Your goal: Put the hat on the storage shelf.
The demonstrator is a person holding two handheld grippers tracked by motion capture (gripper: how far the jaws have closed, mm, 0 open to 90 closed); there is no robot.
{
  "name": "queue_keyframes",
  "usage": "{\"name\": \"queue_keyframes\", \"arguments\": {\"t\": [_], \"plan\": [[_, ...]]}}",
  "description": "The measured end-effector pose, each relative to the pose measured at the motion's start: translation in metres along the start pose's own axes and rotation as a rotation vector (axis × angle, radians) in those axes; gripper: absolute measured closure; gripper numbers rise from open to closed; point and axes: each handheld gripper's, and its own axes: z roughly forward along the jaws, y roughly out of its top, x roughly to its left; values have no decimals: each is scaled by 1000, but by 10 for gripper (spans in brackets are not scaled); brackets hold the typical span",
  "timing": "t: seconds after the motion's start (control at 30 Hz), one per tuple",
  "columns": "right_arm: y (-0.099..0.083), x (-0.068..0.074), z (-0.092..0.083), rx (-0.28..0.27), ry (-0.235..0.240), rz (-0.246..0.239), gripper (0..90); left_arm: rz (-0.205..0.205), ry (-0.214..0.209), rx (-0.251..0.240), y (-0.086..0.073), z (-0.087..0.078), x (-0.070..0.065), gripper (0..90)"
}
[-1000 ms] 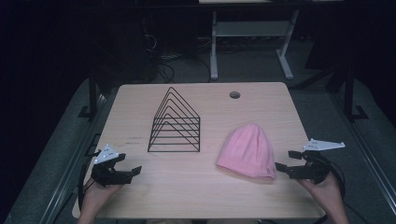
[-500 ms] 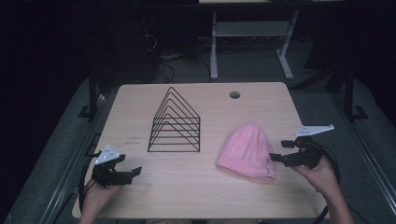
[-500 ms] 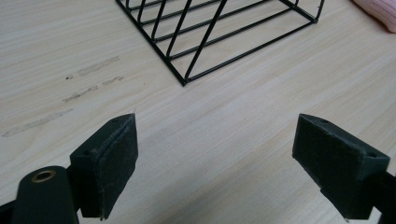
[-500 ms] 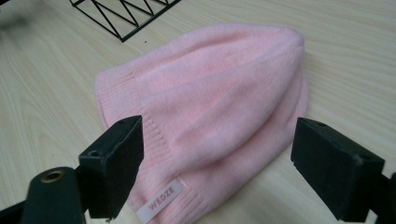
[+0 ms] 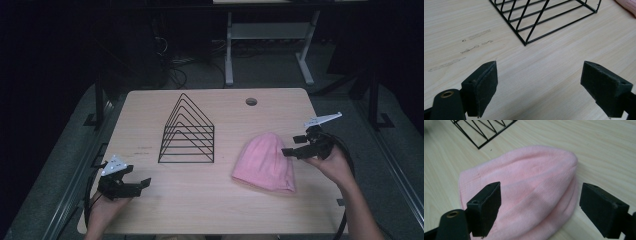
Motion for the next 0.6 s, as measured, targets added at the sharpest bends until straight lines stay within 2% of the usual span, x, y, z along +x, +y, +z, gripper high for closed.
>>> {"name": "queue_keyframes", "arguments": {"t": [0.13, 0.17, 0.2, 0.33, 0.4, 0.47, 0.6], "plan": [[7, -4, 3, 4, -4, 9, 170, -9, -3, -10, 0, 0, 0, 137], [9, -4, 4, 5, -2, 24, 170, -3, -5, -4, 0, 0, 1, 137], [11, -7, 6, 7, -4, 13, 171, -3, -5, -4, 0, 0, 1, 137], [14, -9, 12, 25, -7, 23, 187, 10, 1, -1, 0, 0, -1, 137], [17, -12, 18, 12, -3, 26, 189, 15, 0, -7, 0, -1, -4, 138], [19, -13, 21, 12, -5, 38, 184, 7, -8, -5, 0, 1, -2, 138], [26, -22, 22, -18, -10, 59, 188, 18, -16, 9, 1, 6, 0, 137]]}}
